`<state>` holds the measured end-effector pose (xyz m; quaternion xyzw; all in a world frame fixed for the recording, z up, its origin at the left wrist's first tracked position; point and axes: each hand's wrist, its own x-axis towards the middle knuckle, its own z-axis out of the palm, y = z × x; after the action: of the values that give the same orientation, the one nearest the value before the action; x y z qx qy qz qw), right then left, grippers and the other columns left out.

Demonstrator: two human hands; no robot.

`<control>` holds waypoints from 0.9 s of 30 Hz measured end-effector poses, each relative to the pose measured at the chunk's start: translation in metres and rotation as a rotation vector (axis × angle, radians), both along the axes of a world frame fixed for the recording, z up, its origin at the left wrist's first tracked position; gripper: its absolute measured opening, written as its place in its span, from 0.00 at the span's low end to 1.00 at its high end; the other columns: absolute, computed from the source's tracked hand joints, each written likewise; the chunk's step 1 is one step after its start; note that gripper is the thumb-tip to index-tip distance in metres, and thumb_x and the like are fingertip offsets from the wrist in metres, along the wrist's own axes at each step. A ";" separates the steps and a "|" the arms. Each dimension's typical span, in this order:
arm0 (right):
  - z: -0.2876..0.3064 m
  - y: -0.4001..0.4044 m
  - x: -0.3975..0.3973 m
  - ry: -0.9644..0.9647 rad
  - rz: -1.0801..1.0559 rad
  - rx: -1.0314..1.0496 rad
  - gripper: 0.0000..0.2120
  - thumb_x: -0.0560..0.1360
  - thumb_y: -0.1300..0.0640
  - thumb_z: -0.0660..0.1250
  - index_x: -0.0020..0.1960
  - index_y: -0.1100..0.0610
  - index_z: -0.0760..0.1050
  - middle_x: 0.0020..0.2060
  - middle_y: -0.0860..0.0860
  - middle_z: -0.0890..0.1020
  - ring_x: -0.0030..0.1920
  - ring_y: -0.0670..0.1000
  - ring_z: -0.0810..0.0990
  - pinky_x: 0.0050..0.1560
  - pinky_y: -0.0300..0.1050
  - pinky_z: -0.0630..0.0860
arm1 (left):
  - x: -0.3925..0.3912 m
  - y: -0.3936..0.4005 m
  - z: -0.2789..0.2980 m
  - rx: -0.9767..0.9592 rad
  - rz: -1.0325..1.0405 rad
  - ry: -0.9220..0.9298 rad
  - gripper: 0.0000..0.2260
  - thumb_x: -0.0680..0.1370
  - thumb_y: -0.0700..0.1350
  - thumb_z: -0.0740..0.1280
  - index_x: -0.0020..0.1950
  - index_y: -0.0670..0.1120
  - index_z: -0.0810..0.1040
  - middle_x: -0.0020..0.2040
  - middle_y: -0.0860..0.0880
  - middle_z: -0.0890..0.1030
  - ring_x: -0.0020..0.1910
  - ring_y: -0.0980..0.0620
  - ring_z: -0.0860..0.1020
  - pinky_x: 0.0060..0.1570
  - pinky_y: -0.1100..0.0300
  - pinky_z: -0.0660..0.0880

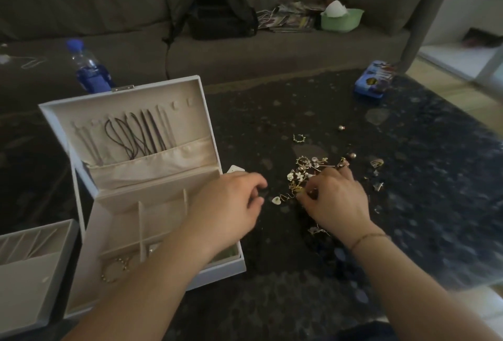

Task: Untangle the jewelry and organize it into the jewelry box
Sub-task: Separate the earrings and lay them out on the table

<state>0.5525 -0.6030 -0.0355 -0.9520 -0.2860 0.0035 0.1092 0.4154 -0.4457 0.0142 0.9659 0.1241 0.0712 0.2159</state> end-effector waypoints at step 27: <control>0.001 -0.103 0.074 0.191 -0.037 0.131 0.13 0.73 0.49 0.71 0.58 0.42 0.78 0.59 0.45 0.77 0.62 0.52 0.72 0.64 0.51 0.72 | 0.112 0.007 -0.038 0.235 -0.057 0.316 0.07 0.78 0.46 0.69 0.54 0.55 0.77 0.51 0.54 0.77 0.46 0.54 0.78 0.47 0.56 0.79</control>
<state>0.6266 -0.7060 -0.0346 -0.9432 -0.2565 0.0737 0.1978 0.5270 -0.4387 -0.0235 0.9867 0.1200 -0.0733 0.0814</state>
